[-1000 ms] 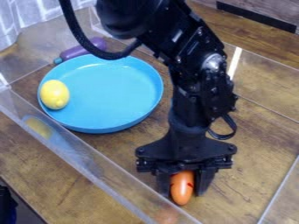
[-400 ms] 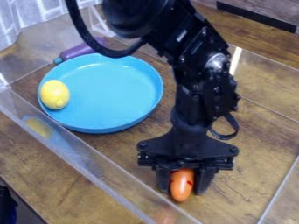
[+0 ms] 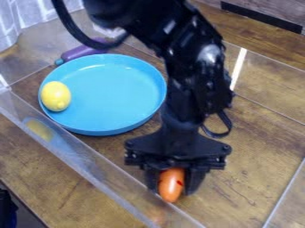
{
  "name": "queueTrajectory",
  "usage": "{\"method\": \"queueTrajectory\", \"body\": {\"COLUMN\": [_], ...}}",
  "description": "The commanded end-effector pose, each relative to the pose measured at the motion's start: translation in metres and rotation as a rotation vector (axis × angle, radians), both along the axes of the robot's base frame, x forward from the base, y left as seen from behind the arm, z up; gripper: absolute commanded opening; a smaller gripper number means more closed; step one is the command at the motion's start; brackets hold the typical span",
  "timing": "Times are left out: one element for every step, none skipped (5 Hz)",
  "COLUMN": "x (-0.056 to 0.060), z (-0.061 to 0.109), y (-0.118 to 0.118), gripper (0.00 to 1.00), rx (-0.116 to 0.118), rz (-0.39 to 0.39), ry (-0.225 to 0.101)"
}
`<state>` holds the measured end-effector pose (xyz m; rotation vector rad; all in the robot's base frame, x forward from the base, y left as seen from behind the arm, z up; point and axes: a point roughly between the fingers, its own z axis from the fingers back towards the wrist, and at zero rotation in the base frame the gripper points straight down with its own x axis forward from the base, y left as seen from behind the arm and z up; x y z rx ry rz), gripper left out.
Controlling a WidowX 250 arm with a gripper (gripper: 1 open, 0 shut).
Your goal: Move the carrot to the left side
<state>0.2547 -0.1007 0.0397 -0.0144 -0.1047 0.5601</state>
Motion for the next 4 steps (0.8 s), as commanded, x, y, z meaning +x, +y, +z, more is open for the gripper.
{"method": "queueTrajectory", "body": {"x": [0.004, 0.015, 0.031, 0.045], "z": [0.024, 0.028, 0.044, 0.070], "y": [0.000, 0.004, 0.013, 0.029], "gripper": [0.00, 0.00, 0.00, 0.00], "rx": [-0.008, 0.005, 0.022, 0.022], "rz": [0.000, -0.081, -0.158, -0.173], "ry": [-0.049, -0.063, -0.083, -0.118]}}
